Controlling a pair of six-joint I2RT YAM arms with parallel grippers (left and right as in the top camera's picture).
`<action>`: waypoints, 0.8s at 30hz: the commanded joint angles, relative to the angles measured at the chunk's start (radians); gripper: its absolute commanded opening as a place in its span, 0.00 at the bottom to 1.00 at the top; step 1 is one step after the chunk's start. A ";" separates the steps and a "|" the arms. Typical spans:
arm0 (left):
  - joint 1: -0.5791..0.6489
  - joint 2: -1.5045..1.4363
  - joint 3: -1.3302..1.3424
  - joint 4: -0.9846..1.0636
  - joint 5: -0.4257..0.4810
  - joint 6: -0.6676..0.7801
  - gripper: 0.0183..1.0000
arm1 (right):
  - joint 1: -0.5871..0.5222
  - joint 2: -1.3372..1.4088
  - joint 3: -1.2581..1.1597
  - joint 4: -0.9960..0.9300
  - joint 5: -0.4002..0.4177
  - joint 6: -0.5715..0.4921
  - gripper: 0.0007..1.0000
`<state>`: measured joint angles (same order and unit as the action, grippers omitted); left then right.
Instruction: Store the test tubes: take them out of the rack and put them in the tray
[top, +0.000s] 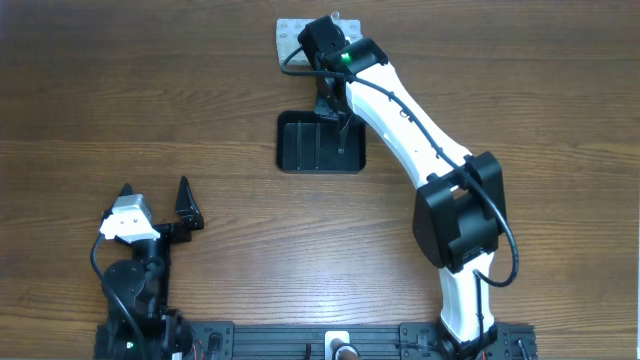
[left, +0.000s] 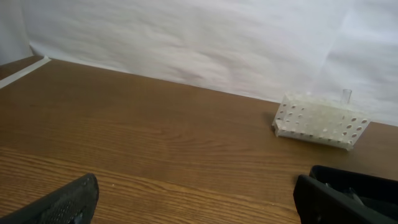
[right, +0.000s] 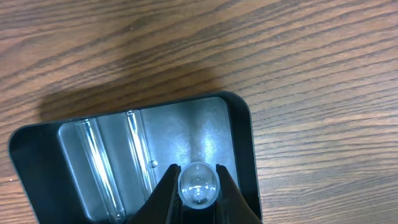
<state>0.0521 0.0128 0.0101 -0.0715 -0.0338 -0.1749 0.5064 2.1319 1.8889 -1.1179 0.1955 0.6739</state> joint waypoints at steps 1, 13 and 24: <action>0.004 -0.008 -0.004 0.000 -0.008 0.014 1.00 | 0.003 0.040 0.005 0.003 -0.016 0.010 0.05; 0.004 -0.008 -0.004 0.000 -0.008 0.014 1.00 | 0.007 0.081 0.005 0.012 -0.023 0.010 0.05; 0.004 -0.008 -0.004 0.000 -0.008 0.014 1.00 | 0.025 0.128 0.005 0.027 -0.023 0.010 0.05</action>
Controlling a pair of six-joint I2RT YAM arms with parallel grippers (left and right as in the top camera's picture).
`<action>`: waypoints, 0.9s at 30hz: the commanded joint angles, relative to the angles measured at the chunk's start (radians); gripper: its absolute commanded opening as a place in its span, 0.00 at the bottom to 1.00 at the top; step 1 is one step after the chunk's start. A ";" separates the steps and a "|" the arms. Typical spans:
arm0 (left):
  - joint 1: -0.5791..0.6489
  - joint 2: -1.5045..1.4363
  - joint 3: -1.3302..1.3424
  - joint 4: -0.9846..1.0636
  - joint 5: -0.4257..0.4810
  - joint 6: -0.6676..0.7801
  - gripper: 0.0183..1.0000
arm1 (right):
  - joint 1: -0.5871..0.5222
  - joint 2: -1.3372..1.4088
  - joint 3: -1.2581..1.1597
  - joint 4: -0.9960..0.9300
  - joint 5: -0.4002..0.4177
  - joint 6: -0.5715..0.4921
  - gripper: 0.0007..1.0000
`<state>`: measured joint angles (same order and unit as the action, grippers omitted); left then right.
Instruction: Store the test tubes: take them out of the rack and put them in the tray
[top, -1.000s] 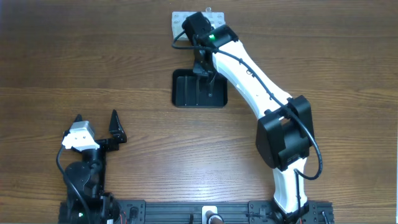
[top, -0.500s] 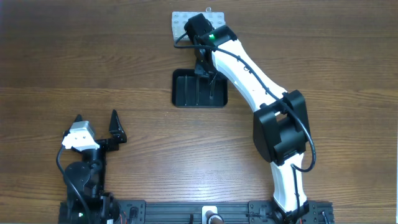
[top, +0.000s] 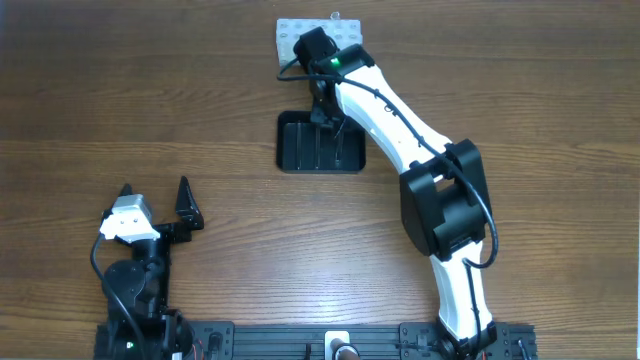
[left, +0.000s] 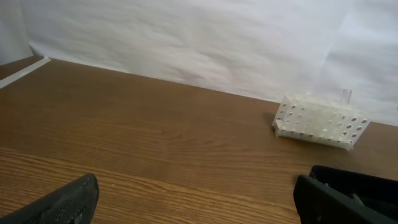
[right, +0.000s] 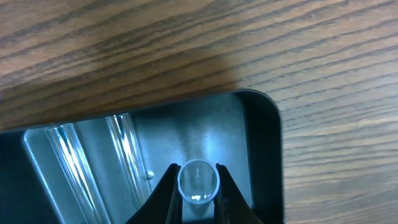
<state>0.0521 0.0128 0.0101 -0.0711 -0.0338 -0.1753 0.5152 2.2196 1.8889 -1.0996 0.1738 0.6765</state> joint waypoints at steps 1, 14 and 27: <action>0.004 -0.008 -0.004 0.000 -0.008 0.014 1.00 | 0.017 0.045 0.005 0.011 -0.002 0.007 0.05; 0.004 -0.008 -0.004 0.000 -0.008 0.014 1.00 | 0.023 0.098 0.005 0.034 -0.001 0.007 0.06; 0.004 -0.008 -0.004 0.000 -0.008 0.014 1.00 | 0.023 0.116 0.005 0.060 0.014 -0.026 0.29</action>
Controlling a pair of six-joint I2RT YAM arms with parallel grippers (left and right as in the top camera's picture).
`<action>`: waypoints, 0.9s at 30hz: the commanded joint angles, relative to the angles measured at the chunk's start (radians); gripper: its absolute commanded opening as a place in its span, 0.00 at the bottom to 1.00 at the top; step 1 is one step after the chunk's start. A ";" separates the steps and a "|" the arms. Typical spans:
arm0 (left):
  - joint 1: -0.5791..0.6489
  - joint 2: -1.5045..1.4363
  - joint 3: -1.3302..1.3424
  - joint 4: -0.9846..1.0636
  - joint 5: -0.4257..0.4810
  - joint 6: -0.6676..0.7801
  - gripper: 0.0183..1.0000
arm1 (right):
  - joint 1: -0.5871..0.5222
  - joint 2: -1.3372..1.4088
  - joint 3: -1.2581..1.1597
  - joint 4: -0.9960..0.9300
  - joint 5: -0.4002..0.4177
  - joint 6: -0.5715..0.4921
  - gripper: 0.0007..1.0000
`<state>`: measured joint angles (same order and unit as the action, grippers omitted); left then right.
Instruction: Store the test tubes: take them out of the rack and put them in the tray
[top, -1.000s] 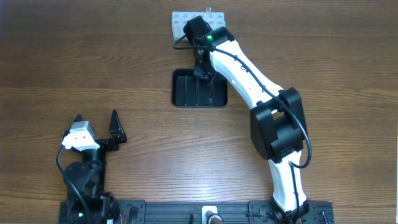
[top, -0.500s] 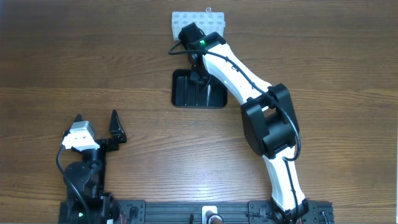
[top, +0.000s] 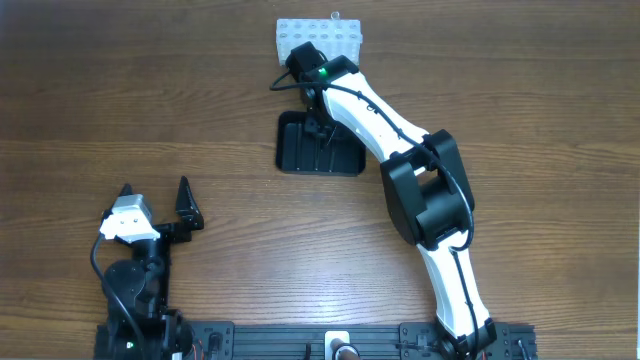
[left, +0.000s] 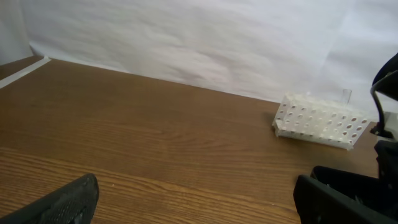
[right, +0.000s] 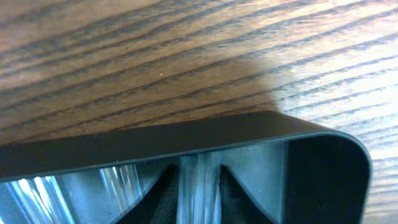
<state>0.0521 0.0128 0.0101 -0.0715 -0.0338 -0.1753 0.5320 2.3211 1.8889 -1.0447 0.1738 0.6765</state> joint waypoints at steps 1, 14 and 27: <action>0.004 -0.008 -0.004 0.000 -0.008 0.014 1.00 | 0.006 0.013 0.008 0.005 0.014 -0.047 0.32; 0.004 -0.008 -0.004 0.000 -0.008 0.014 1.00 | -0.019 -0.190 0.106 -0.044 0.014 -0.109 0.54; 0.004 -0.008 -0.004 0.000 -0.008 0.014 1.00 | -0.073 -0.226 0.130 0.261 0.119 -0.299 0.67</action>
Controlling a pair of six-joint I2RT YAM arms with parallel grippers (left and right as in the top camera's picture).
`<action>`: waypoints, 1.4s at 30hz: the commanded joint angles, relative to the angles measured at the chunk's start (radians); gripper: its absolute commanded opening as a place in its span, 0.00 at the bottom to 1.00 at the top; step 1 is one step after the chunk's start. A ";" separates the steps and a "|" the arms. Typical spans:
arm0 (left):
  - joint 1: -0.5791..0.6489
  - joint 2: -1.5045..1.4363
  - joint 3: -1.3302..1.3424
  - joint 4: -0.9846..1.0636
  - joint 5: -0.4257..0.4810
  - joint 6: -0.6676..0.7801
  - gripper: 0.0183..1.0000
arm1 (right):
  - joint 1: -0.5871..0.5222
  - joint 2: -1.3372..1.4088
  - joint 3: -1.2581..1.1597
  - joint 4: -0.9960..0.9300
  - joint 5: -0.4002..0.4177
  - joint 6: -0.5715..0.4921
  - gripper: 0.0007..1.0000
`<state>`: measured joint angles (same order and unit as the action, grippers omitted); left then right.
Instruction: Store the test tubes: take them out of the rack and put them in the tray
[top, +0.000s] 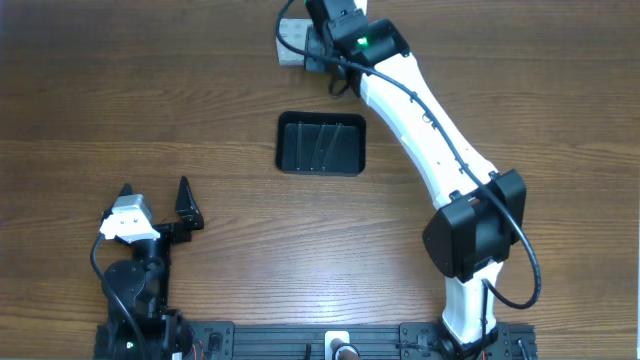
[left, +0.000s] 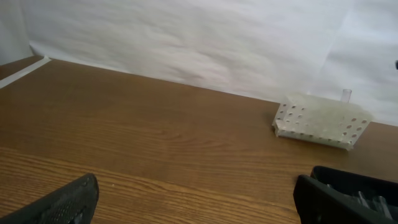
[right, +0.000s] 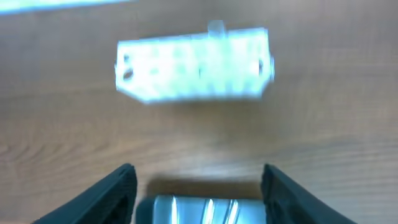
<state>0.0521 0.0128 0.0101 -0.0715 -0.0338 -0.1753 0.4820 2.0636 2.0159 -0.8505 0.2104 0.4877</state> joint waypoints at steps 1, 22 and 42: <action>0.004 -0.008 -0.004 0.000 -0.008 0.014 1.00 | -0.029 0.040 0.003 0.090 0.102 -0.124 0.69; 0.004 -0.008 -0.004 0.000 -0.008 0.014 1.00 | -0.063 0.264 0.003 0.436 0.193 -0.330 0.91; 0.004 -0.008 -0.004 0.000 -0.008 0.014 1.00 | -0.076 0.329 0.003 0.516 0.206 -0.355 0.86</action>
<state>0.0521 0.0128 0.0101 -0.0711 -0.0338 -0.1753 0.4145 2.3638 2.0155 -0.3424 0.4030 0.1345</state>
